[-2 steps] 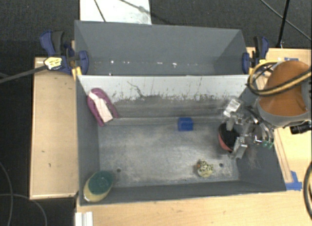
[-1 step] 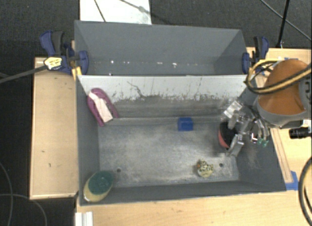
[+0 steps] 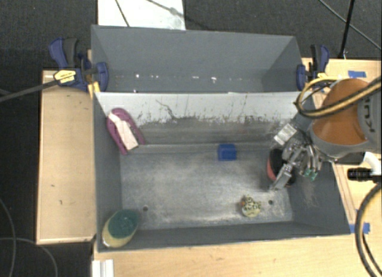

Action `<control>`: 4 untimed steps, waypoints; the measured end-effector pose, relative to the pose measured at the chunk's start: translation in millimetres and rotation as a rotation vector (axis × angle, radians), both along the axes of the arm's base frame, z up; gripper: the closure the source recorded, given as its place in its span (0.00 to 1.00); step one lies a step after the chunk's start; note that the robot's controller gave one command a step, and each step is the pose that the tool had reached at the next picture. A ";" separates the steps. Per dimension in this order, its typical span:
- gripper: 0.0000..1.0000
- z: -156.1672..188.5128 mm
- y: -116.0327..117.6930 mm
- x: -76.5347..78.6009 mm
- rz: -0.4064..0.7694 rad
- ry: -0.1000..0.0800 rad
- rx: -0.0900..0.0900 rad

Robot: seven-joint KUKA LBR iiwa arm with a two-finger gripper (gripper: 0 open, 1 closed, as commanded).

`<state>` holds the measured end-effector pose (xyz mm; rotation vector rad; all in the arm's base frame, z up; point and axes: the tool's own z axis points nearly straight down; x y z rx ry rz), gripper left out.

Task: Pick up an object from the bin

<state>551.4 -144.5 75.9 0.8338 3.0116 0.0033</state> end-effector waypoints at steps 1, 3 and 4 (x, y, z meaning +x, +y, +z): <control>0.00 0.8 5.0 -5.3 -0.085 -0.008 -0.003; 1.00 58.7 4.6 -5.0 -0.075 0.009 0.002; 1.00 66.9 4.7 -4.4 -0.069 0.012 0.002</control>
Offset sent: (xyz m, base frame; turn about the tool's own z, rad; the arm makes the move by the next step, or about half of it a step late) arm -0.0120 0.0074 -0.0059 0.0841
